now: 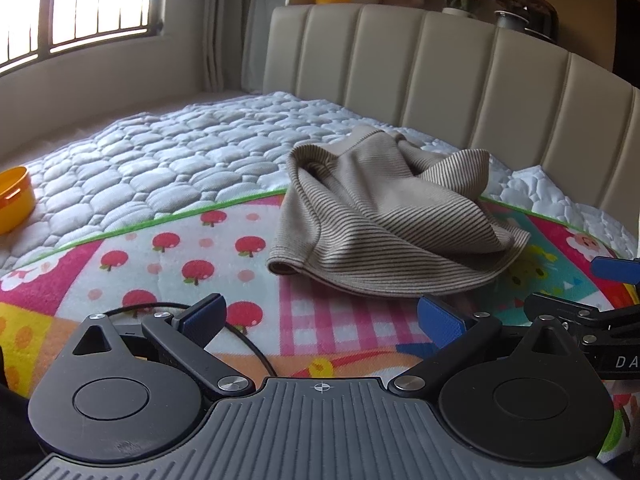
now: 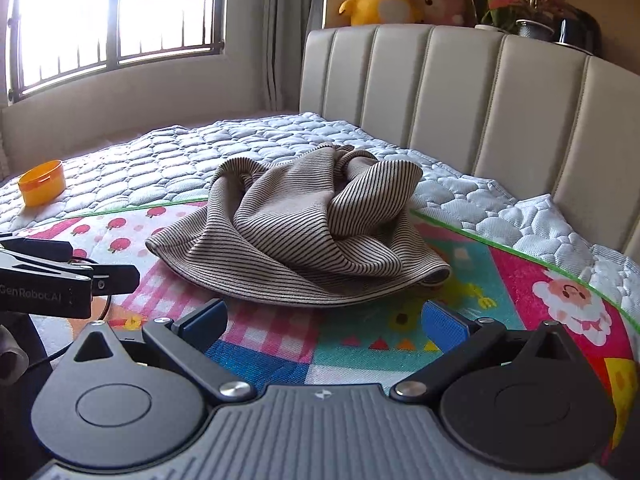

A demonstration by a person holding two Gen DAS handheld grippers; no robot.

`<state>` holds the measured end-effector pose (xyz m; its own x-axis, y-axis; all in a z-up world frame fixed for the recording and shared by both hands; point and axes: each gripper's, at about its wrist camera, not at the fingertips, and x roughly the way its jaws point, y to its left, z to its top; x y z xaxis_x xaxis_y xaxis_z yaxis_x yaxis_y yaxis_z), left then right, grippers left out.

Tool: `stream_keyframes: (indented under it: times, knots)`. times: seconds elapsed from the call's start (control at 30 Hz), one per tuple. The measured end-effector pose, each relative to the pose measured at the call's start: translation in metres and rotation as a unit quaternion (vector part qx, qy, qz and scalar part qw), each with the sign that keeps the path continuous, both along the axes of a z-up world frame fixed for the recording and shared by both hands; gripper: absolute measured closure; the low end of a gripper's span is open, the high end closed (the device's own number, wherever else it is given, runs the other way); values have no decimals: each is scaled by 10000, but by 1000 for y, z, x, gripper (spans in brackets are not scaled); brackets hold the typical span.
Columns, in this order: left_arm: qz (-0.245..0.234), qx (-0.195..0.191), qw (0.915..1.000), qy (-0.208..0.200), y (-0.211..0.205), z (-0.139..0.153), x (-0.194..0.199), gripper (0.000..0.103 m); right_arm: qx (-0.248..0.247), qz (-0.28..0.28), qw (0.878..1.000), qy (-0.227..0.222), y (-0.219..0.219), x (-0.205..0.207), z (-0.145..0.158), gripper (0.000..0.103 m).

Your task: Fold clothes

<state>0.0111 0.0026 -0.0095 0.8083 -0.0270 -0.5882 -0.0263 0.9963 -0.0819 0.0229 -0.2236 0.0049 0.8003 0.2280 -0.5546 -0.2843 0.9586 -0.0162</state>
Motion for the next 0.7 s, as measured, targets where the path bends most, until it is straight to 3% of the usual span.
stream_keyframes:
  times: [0.7]
  knots:
    - [21,-77,9998,180,3,-3,5,0,221,-150,9995,177,-7,6,-3,0]
